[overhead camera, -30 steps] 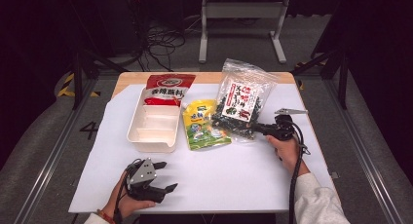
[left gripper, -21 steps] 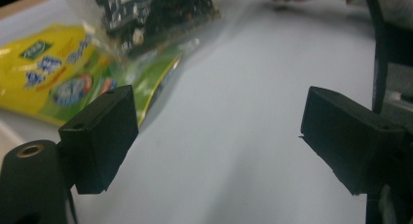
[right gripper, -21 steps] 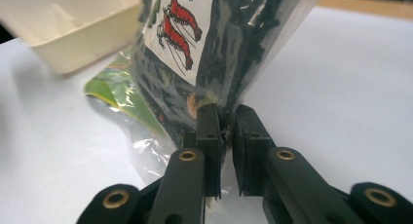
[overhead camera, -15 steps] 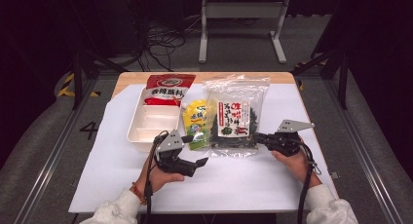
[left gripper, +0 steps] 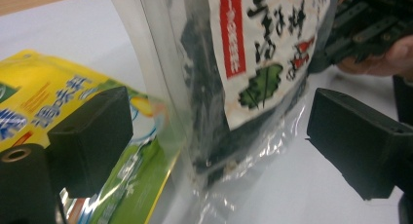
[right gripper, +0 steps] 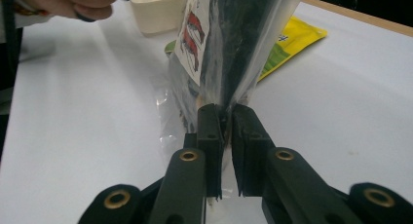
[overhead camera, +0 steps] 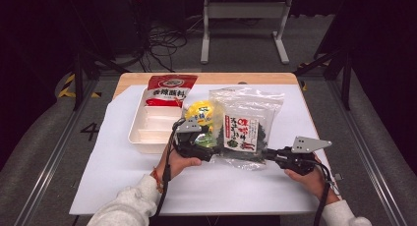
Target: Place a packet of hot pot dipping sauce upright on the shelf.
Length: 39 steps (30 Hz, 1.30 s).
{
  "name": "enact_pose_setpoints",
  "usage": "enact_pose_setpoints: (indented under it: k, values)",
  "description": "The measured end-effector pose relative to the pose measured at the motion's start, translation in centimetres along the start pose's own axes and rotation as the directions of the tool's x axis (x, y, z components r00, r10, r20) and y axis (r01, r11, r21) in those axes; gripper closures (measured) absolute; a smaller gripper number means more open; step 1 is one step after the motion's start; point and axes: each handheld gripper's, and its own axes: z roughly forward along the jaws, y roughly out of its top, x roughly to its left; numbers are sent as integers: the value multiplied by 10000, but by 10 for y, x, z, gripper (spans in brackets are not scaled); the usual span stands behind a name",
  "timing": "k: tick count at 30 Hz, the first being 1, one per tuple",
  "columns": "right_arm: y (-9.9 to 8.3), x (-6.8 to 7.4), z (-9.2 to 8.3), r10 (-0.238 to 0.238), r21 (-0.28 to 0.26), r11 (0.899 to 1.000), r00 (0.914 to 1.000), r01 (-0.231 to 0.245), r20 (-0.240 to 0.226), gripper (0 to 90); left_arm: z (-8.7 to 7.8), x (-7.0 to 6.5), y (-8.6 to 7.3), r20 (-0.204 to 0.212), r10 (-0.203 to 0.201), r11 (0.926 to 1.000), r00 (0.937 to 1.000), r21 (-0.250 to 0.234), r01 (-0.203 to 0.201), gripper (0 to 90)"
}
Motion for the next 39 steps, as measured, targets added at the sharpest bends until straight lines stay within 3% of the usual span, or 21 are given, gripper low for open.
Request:
enact_pose_setpoints:
  k: [5,7,9,12,14,16,19,22,25,28,31,33,39]
  values:
    - [-1,1,-3,-167,-65,9998,9999,167,-12,825,9,1,20,186,76,9996,9998,-276,-71,92]
    - [-1,2,-4,-182,-146,9997,9998,180,-102,825,10,0,28,98,303,9988,9995,-385,-299,88]
    - [-1,3,-5,-223,-203,9996,9996,220,-149,824,10,1,34,470,239,9984,9986,-521,-214,99]
    - [-1,3,-6,-66,-270,9996,9999,63,-97,824,7,-4,40,373,746,9951,9965,-673,-720,171]
    - [0,3,-5,198,-217,9996,9997,-195,121,822,6,-5,41,480,775,9947,9958,-713,-740,258]
    - [1,5,-6,266,-317,9991,9996,-263,96,819,0,-9,42,1018,884,9912,9909,-1072,-774,368]
    - [5,10,-6,211,-394,9990,9998,-209,40,811,-9,-15,42,1479,1444,9823,9784,-1405,-1237,561]
    - [8,12,-5,472,-546,9974,9988,-466,95,796,-22,-23,43,1874,1801,9747,9656,-1661,-1496,711]
    - [14,18,-5,467,-727,9963,9987,-450,206,779,-34,-29,41,2004,1954,9683,9600,-1947,-1565,793]
    - [19,22,-2,615,-837,9947,9977,-590,280,712,-43,-30,38,2081,2061,9634,9561,-2141,-1611,800]
    - [23,26,2,657,-724,9954,9974,-635,287,612,-51,-29,33,2065,1934,9628,9591,-2282,-1450,801]
    - [26,29,4,556,-618,9966,9984,-553,37,479,-57,-27,30,1920,1868,9604,9635,-2420,-1380,802]
    - [26,31,2,515,-363,9981,9977,-499,443,361,-74,-24,27,1555,1849,9540,9704,-2656,-1392,803]
